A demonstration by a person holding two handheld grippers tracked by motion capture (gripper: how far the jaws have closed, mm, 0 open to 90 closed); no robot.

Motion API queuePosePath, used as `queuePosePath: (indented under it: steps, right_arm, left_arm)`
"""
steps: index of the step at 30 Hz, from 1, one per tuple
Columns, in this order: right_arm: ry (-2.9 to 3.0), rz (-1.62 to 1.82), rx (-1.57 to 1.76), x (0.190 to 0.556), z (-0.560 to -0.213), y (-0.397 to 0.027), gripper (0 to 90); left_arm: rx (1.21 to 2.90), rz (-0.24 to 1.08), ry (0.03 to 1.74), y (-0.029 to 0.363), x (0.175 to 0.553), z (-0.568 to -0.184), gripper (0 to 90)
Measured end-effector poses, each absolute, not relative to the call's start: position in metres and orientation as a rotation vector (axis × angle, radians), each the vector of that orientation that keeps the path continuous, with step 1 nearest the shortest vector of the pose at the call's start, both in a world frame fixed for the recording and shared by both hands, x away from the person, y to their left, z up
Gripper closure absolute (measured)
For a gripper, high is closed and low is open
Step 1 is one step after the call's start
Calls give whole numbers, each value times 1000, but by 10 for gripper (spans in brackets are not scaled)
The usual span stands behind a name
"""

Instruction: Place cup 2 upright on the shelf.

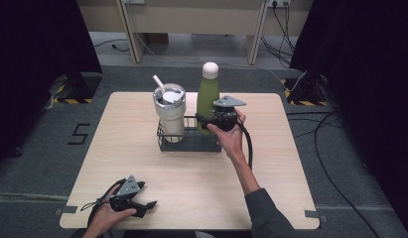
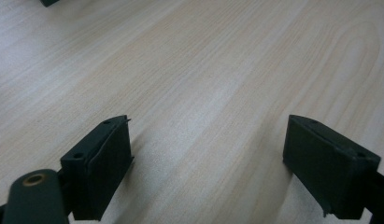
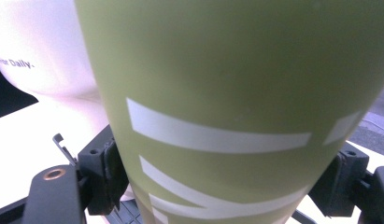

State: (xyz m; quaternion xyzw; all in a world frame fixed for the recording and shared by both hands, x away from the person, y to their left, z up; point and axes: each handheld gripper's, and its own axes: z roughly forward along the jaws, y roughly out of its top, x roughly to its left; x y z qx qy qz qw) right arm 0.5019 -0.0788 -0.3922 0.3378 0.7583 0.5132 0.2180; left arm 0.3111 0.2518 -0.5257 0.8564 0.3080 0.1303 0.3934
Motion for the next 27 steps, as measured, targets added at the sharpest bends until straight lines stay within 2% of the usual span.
queuePosePath:
  steps: [27]
  right_arm:
    - [2118, 1411, 977, 511, -417, -74, 208]
  left_arm:
    - [2176, 332, 780, 252, 311, -526, 146]
